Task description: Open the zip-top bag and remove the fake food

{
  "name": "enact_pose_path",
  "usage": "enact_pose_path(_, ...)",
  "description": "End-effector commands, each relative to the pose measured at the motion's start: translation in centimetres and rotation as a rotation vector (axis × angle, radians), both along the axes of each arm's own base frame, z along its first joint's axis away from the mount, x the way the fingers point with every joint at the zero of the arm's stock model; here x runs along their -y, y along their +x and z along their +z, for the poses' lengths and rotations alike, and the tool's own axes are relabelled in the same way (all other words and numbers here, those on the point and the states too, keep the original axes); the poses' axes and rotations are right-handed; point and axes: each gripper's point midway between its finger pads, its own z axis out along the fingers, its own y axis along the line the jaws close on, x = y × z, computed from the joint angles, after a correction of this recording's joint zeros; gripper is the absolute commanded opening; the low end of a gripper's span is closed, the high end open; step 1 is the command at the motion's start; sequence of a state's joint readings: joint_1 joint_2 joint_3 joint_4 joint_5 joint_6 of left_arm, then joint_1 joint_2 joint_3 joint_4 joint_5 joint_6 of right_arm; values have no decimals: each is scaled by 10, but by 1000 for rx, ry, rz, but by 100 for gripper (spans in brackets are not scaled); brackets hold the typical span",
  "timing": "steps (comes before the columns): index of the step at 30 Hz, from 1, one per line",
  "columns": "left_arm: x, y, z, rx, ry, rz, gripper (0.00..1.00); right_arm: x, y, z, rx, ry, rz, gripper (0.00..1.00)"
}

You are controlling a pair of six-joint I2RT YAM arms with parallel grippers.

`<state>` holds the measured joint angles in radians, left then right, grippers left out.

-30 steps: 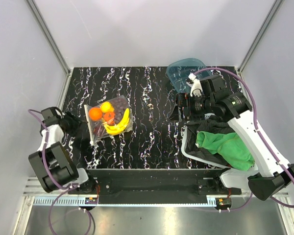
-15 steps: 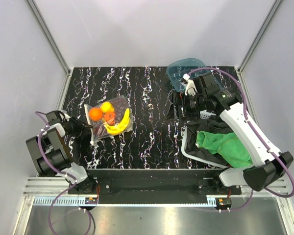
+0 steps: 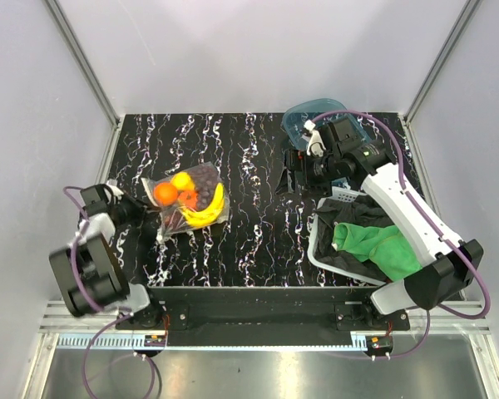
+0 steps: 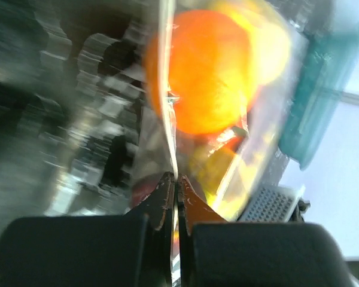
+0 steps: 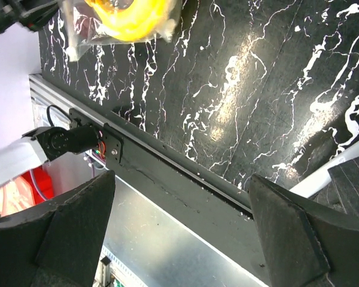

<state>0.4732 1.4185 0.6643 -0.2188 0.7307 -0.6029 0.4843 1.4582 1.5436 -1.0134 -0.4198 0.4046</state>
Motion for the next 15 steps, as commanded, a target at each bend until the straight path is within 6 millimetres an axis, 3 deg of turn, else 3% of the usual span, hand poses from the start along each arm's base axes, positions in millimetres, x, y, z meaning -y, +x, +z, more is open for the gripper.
enact_pose_path(1, 30, -8, 55, 122, 27, 16, 0, -7, 2, 3, 59, 40, 24, 99)
enact_pose_path(6, 76, -24, 76, 94, -35, -16, 0, -6, 3, -1, 164, 42, 96, 100)
enact_pose_path(7, 75, -21, 93, 154, 12, 9, 0, -5, 2, -6, 164, 35, 100, 100)
enact_pose_path(11, 93, -27, 132, 191, -50, 93, 0, -15, 2, 2, 216, 76, 139, 99)
enact_pose_path(13, 96, -36, 131, 119, -69, 131, 0, -24, -6, 7, 251, 101, 196, 100)
enact_pose_path(15, 105, -40, 146, 102, -103, 142, 0, -35, -6, 12, 328, 121, 250, 100)
